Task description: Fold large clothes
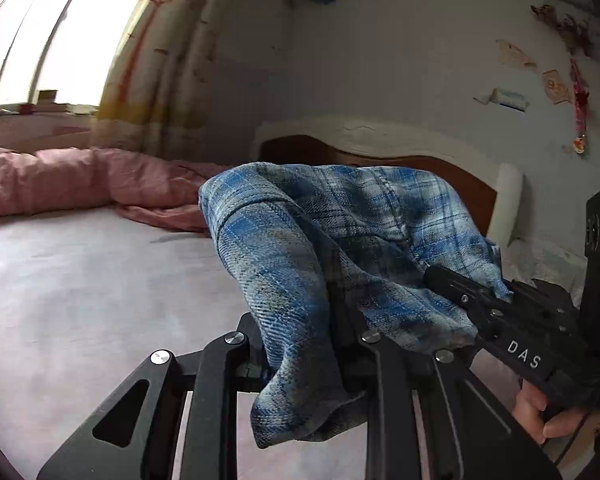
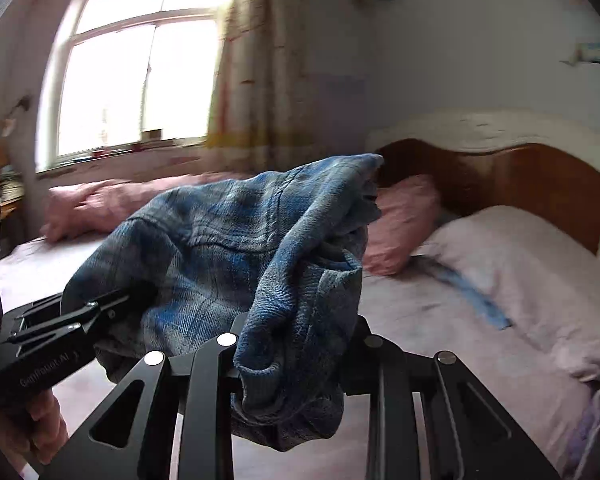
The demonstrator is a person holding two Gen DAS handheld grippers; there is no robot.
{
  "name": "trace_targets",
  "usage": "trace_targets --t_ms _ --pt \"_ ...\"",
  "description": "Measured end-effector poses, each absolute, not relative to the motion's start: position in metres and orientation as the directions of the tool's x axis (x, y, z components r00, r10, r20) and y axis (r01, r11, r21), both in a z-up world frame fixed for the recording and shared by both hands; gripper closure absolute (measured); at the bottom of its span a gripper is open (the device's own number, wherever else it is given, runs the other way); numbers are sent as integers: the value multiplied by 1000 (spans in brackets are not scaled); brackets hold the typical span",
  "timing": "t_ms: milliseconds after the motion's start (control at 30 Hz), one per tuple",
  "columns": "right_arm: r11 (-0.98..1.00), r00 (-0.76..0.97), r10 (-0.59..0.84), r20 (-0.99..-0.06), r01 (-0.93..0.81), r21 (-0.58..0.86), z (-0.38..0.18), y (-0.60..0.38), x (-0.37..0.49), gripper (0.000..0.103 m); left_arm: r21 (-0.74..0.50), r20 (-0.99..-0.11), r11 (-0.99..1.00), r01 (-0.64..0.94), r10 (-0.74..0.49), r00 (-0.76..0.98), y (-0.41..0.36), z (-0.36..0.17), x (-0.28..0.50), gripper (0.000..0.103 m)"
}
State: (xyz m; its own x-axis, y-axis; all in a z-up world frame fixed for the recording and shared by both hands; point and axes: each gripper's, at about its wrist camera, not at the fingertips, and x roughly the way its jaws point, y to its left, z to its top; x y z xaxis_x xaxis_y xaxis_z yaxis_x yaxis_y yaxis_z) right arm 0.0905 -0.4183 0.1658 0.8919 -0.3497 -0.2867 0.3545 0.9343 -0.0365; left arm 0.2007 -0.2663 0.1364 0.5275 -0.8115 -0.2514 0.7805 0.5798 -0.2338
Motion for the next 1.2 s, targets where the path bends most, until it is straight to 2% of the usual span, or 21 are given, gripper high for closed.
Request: trace_targets --t_ms 67,233,333,400,433,500,567,633,700,733,767,800,867,967,1033,1100,1200 --pt "910 866 -406 -292 413 -39 157 -447 92 75 -244 -263 551 798 -830 492 -308 131 207 82" --pt "835 766 -520 -378 550 -35 126 -527 105 75 -204 -324 523 828 -834 447 -404 109 215 81" --pt "807 721 -549 -422 590 -42 103 -562 114 75 -277 -422 495 824 -833 358 -435 64 234 76" --pt "814 699 -517 -494 579 -34 78 -578 123 74 -305 -542 513 802 -786 297 -450 38 244 76" --pt "812 672 -493 -553 583 -16 60 -587 129 74 -334 -534 505 796 -797 281 -449 38 248 74" --pt "798 653 -481 -586 602 16 52 -598 128 70 -307 -508 530 791 -794 335 -445 43 243 58" --pt "803 680 -481 -553 594 32 58 -597 121 67 -233 -523 587 775 -748 409 -447 43 236 53" --pt "799 656 -504 -562 601 -14 55 -594 126 66 -204 -533 608 767 -726 434 -448 45 229 48" --pt "791 636 -519 -571 610 -40 55 -591 129 58 -185 -544 647 740 -694 472 -441 45 227 30" --pt "786 637 -527 -563 617 -37 57 -589 125 53 -187 -534 659 728 -691 488 -433 45 226 29" --pt "781 646 -535 -545 623 -29 59 -586 119 39 -201 -517 659 725 -700 493 -422 47 219 29" --pt "779 663 -543 -516 627 -15 62 -582 109 30 -214 -497 658 722 -710 499 -411 50 213 27" --pt "769 687 -573 -447 639 -4 71 -570 90 29 -212 -454 667 715 -715 532 -389 54 201 23" --pt "771 729 -601 -328 637 3 87 -544 61 13 -153 -379 701 697 -693 614 -357 63 176 17" --pt "773 746 -610 -268 635 7 95 -527 45 13 -78 -320 726 683 -668 672 -338 74 160 13" --pt "789 765 -589 -261 615 20 100 -512 33 10 -42 -285 746 665 -647 707 -318 85 154 5" --pt "812 789 -554 -265 583 39 101 -491 19 0 -17 -252 751 660 -642 724 -287 93 140 0"
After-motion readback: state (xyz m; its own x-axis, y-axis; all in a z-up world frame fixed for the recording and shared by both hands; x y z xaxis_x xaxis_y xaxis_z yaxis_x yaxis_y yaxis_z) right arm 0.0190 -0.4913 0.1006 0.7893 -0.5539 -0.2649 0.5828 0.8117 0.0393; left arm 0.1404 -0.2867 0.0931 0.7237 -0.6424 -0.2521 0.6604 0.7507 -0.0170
